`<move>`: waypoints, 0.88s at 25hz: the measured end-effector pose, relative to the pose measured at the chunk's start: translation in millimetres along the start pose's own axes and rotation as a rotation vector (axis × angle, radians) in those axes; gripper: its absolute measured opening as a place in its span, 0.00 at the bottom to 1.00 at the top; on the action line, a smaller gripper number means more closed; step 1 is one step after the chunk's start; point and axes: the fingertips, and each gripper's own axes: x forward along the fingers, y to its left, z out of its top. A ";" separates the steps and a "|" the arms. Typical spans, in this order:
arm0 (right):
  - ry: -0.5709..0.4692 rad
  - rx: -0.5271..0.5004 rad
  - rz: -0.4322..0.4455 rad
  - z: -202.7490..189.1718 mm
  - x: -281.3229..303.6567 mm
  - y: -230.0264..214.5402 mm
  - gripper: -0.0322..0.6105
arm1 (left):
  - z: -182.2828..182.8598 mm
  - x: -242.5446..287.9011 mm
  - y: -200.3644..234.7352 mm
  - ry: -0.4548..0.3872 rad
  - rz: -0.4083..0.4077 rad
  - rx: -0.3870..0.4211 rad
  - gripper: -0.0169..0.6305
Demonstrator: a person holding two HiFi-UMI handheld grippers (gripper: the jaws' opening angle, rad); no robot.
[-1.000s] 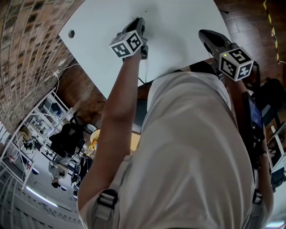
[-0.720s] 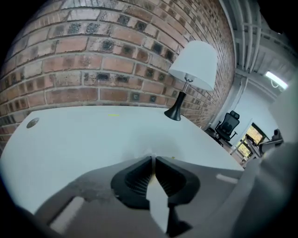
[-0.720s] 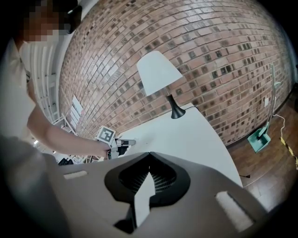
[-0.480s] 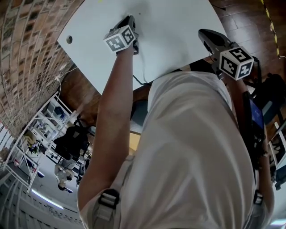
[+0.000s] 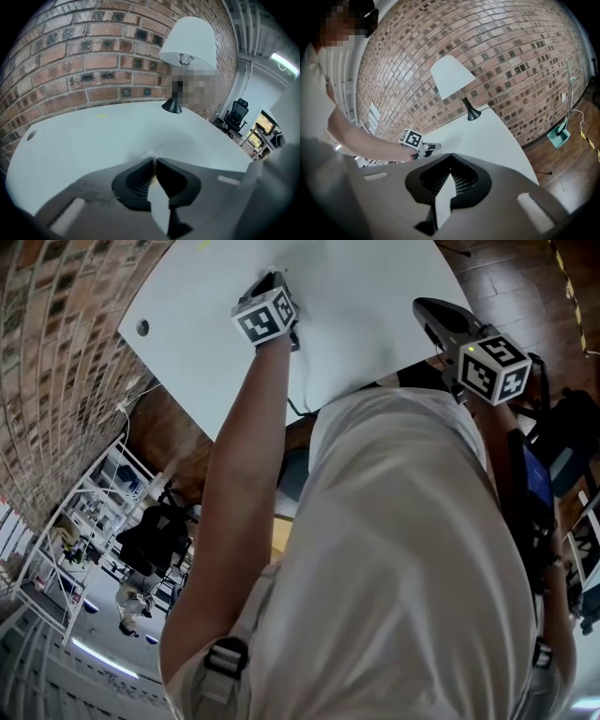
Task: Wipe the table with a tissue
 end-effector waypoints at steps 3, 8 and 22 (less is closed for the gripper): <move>0.002 0.002 0.002 -1.0 0.2 0.5 0.06 | -1.5 1.9 -10.9 0.004 -0.011 0.008 0.07; 0.001 0.004 -0.002 -0.4 -2.7 -2.0 0.06 | -2.2 4.2 -17.8 0.013 0.027 -0.001 0.07; -0.004 0.009 0.003 -2.4 -12.4 -9.1 0.06 | -5.0 15.1 -75.7 0.064 -0.100 0.122 0.07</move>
